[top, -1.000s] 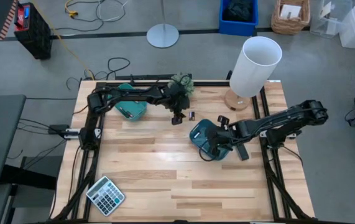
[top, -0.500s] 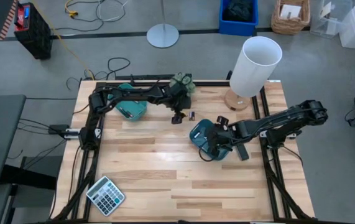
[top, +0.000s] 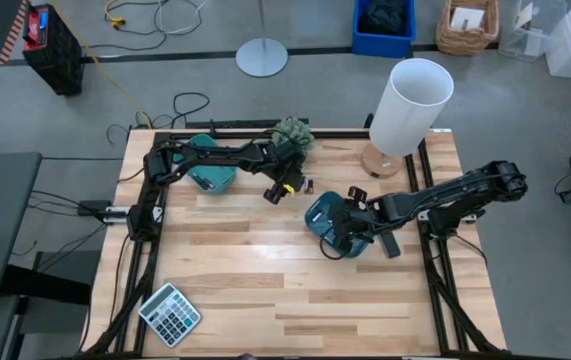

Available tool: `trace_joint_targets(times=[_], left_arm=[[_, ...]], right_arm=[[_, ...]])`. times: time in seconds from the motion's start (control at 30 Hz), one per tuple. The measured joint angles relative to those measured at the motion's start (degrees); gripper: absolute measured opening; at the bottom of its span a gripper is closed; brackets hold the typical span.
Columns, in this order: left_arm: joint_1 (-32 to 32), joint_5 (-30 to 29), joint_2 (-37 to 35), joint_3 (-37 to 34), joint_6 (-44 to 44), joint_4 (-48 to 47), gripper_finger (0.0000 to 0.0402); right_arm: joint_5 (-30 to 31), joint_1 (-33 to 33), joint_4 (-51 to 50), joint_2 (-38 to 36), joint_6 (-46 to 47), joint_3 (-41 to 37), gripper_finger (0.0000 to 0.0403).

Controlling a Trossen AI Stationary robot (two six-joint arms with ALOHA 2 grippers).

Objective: Sort batteries
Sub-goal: Put the silver battery into the blue bin

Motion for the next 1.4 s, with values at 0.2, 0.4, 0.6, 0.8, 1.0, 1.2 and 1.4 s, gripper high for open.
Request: trace_joint_targets(times=[0.2, 0.4, 0.6, 0.8, 1.0, 1.2, 1.4], left_arm=[[1.45, 4.45, 0.00, 0.99, 4.54, 0.29, 0.0204], [2.34, 7.82, -0.02, 1.62, 1.51, 0.50, 0.0186], [2.29, 7.97, -0.02, 1.62, -11.63, 3.85, 0.0187], [3.09, 7.91, -0.02, 1.66, -29.89, 6.53, 0.0183], [3.23, 7.33, -0.02, 1.66, -44.57, 8.28, 0.0182], [2.43, 2.94, -0.02, 1.70, -38.01, 7.35, 0.0182], [1.37, -3.79, 0.02, 6.45, -25.09, -0.44, 0.0182]], right_arm=[[0.02, -0.14, 0.09, 0.00, -0.01, 0.00, 0.0224], [0.07, -0.98, 1.14, 0.00, -0.01, 0.00, 0.0223], [0.09, -1.95, 3.33, 0.00, -0.04, 0.00, 0.0223], [0.11, -1.86, 3.56, 0.00, 0.39, 0.00, 0.0223], [0.11, -1.44, 3.58, 0.00, 0.91, 0.00, 0.0223], [0.11, -0.47, 3.58, 0.00, 1.58, 0.00, 0.0223], [2.26, 2.00, 3.89, -0.26, 1.57, 0.00, 0.0223]])
